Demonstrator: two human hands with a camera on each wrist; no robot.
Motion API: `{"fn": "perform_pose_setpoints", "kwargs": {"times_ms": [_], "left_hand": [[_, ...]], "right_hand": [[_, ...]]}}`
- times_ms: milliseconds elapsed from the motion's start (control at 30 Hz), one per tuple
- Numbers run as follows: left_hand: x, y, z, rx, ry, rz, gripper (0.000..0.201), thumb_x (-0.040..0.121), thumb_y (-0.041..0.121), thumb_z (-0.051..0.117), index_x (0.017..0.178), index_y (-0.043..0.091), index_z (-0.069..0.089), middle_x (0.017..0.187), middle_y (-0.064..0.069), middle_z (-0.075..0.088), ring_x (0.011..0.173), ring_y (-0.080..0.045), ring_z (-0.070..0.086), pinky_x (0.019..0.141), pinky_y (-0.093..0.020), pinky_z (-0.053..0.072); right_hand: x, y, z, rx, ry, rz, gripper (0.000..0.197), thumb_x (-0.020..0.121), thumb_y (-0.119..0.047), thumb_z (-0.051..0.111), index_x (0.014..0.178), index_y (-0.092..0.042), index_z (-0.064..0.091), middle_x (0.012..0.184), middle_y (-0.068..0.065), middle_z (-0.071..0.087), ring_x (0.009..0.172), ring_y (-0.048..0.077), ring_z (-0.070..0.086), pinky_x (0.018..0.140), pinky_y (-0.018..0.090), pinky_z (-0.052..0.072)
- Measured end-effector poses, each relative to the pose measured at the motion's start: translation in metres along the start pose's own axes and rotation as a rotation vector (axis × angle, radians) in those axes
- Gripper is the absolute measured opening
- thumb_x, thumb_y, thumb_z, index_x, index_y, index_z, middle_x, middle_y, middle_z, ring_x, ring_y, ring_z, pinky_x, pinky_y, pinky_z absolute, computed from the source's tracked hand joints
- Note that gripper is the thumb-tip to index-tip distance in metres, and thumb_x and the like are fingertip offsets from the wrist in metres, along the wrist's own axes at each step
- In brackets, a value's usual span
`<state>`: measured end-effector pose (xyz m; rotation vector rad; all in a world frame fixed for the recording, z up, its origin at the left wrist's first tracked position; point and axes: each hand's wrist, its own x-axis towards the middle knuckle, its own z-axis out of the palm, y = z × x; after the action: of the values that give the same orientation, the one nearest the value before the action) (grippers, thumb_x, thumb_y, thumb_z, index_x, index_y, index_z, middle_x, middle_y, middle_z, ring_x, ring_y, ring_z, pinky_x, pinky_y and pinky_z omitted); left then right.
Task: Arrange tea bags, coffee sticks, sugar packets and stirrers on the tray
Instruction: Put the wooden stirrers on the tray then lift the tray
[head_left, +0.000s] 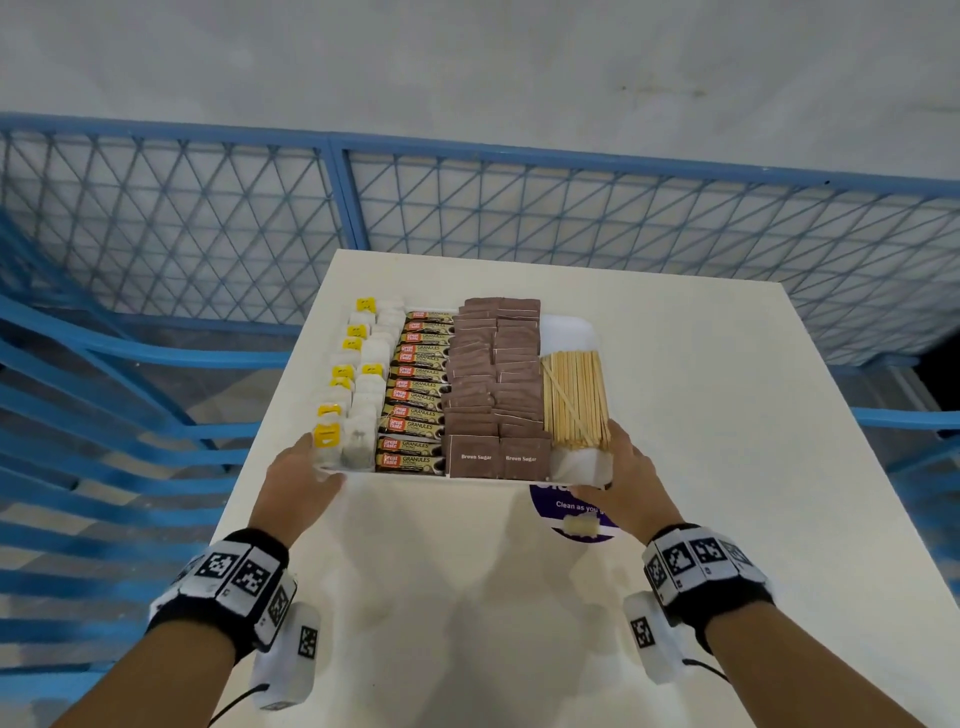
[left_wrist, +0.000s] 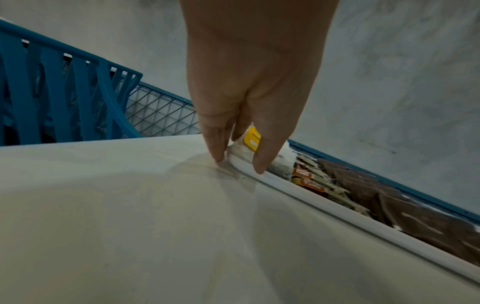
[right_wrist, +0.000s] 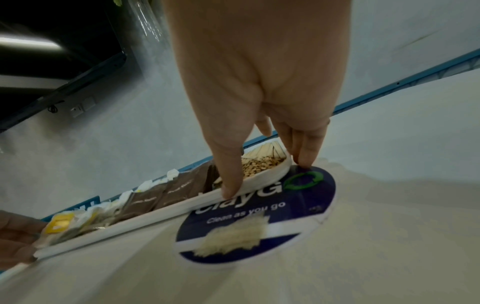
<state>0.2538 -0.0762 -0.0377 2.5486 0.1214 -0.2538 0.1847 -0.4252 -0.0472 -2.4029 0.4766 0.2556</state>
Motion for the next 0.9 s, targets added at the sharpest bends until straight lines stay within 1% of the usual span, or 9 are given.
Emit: {"fn": "perform_pose_setpoints", "kwargs": {"times_ms": [67,133,300,400,500,567,633,700,900], "left_hand": [[-0.011,0.006,0.005,0.024,0.019,-0.001,0.053,0.081,0.008,0.066,0.13,0.001,0.046,0.125,-0.021,0.054,0.117,-0.037,0.048,0.097,-0.043,0.037],[-0.029,0.017,0.014,0.061,0.038,0.055,0.056,0.081,0.01,0.067,0.132,0.001,0.045,0.13,-0.022,0.049,0.12,-0.038,0.045,0.101,-0.045,0.035],[-0.091,0.062,0.052,0.046,-0.039,0.362,0.043,0.077,0.004,0.069,0.118,0.003,0.06,0.118,-0.019,0.057,0.108,-0.039,0.053,0.095,-0.046,0.041],[-0.134,0.096,0.079,0.045,-0.128,0.552,0.032,0.081,0.01,0.062,0.112,0.009,0.063,0.114,-0.011,0.059,0.105,-0.032,0.055,0.094,-0.039,0.045],[-0.177,0.141,0.106,0.041,-0.35,0.737,0.03,0.09,0.02,0.051,0.119,0.017,0.058,0.122,0.0,0.052,0.115,-0.018,0.048,0.099,-0.023,0.035],[-0.201,0.174,0.127,0.034,-0.488,0.825,0.032,0.094,0.023,0.047,0.125,0.021,0.052,0.128,0.005,0.045,0.121,-0.011,0.042,0.1,-0.017,0.029],[-0.224,0.205,0.149,0.055,-0.582,0.914,0.034,0.094,0.023,0.046,0.128,0.02,0.05,0.131,0.004,0.043,0.122,-0.012,0.04,0.102,-0.018,0.028],[-0.243,0.234,0.17,0.106,-0.64,0.997,0.037,0.093,0.019,0.046,0.13,0.018,0.049,0.134,0.001,0.041,0.124,-0.016,0.04,0.103,-0.022,0.028],[-0.279,0.302,0.222,0.267,-0.684,1.13,0.054,0.09,0.01,0.051,0.141,0.012,0.035,0.151,-0.013,0.023,0.135,-0.03,0.028,0.11,-0.036,0.025]], "right_hand": [[-0.016,0.001,0.001,0.045,0.042,0.024,0.085,0.08,-0.021,0.07,0.146,-0.013,0.018,0.134,0.012,0.047,0.123,0.032,0.043,0.101,0.041,0.04],[-0.039,0.005,0.0,0.081,0.092,0.036,0.069,0.083,-0.017,0.066,0.142,-0.01,0.029,0.129,0.013,0.052,0.118,0.028,0.048,0.095,0.029,0.041],[-0.112,0.035,-0.006,0.059,0.212,0.038,0.033,0.085,-0.015,0.064,0.117,-0.01,0.058,0.1,0.005,0.059,0.076,0.008,0.049,0.069,0.007,0.034],[-0.163,0.062,-0.017,0.026,0.274,0.039,0.021,0.084,-0.014,0.065,0.105,-0.013,0.065,0.084,-0.006,0.054,0.067,-0.003,0.048,0.064,0.001,0.036],[-0.217,0.095,-0.032,-0.039,0.358,0.108,0.017,0.079,-0.011,0.071,0.095,-0.015,0.069,0.077,-0.01,0.051,0.068,-0.005,0.046,0.061,0.003,0.035],[-0.249,0.121,-0.042,-0.112,0.439,0.152,0.024,0.067,-0.005,0.079,0.087,-0.015,0.069,0.075,-0.004,0.056,0.069,0.011,0.056,0.064,0.015,0.043],[-0.276,0.146,-0.05,-0.216,0.496,0.212,0.035,0.058,-0.006,0.084,0.088,-0.013,0.069,0.081,0.005,0.06,0.07,0.027,0.058,0.066,0.029,0.047],[-0.295,0.167,-0.056,-0.252,0.514,0.288,0.047,0.055,-0.015,0.087,0.097,-0.011,0.066,0.09,0.011,0.059,0.076,0.033,0.056,0.069,0.037,0.048],[-0.311,0.209,-0.062,-0.205,0.406,0.432,0.087,0.043,-0.04,0.09,0.115,-0.003,0.058,0.107,0.019,0.06,0.093,0.039,0.059,0.078,0.045,0.051]]}}
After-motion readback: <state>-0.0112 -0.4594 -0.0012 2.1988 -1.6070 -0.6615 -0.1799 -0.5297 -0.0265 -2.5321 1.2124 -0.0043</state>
